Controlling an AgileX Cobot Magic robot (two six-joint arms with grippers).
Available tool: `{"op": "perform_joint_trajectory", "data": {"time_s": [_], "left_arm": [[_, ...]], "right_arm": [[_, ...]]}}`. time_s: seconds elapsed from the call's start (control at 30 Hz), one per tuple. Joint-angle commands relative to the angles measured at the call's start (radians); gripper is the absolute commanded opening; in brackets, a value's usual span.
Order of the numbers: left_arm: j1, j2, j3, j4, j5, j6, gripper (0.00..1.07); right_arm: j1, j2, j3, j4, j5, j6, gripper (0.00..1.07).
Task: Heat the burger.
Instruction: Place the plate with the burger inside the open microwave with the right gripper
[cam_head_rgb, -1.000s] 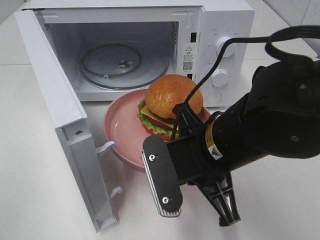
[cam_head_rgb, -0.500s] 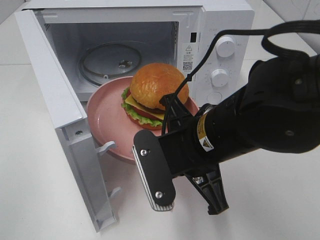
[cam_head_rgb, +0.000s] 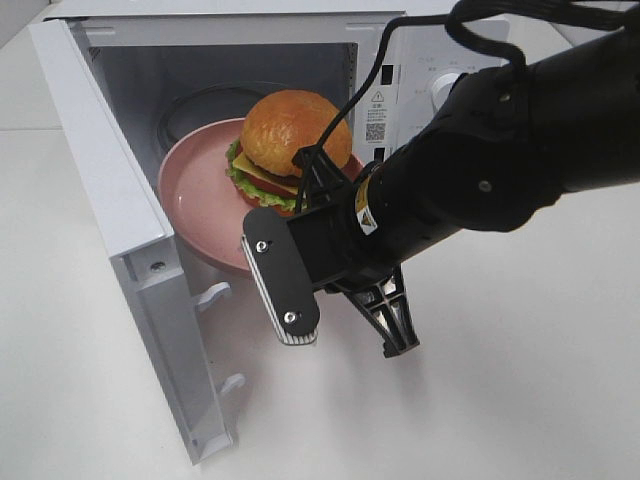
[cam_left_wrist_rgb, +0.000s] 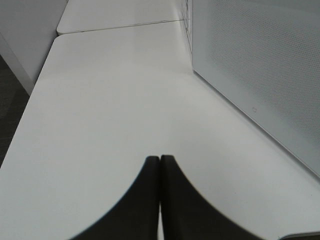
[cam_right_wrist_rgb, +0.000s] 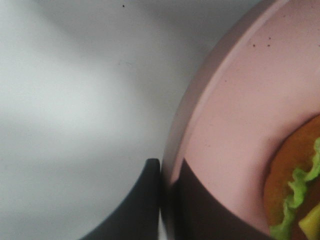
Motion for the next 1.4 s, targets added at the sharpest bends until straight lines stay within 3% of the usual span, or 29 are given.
{"op": "perform_joint_trajectory", "data": {"time_s": [0.03, 0.23, 0.37, 0.87, 1.23, 1.4], "left_arm": [[-0.001, -0.022, 0.002, -0.008, -0.012, 0.002, 0.0], [-0.001, -0.022, 0.002, -0.008, -0.012, 0.002, 0.0], [-0.001, -0.022, 0.002, -0.008, -0.012, 0.002, 0.0], [-0.001, -0.022, 0.002, -0.008, -0.012, 0.002, 0.0], [-0.001, -0.022, 0.002, -0.008, -0.012, 0.002, 0.0], [-0.001, -0.022, 0.002, -0.008, -0.012, 0.002, 0.0]], "right_arm": [[-0.032, 0.016, -0.057, 0.135, -0.027, -0.21, 0.0], [-0.076, 0.047, -0.098, 0.286, 0.0, -0.361, 0.0], [-0.12, 0.114, -0.202, 0.4, 0.051, -0.489, 0.0], [-0.128, 0.327, -0.502, 0.397, 0.131, -0.468, 0.0], [-0.181, 0.503, -0.797, 0.393, 0.246, -0.32, 0.0], [-0.198, 0.545, -0.86, 0.392, 0.275, -0.276, 0.0]]}}
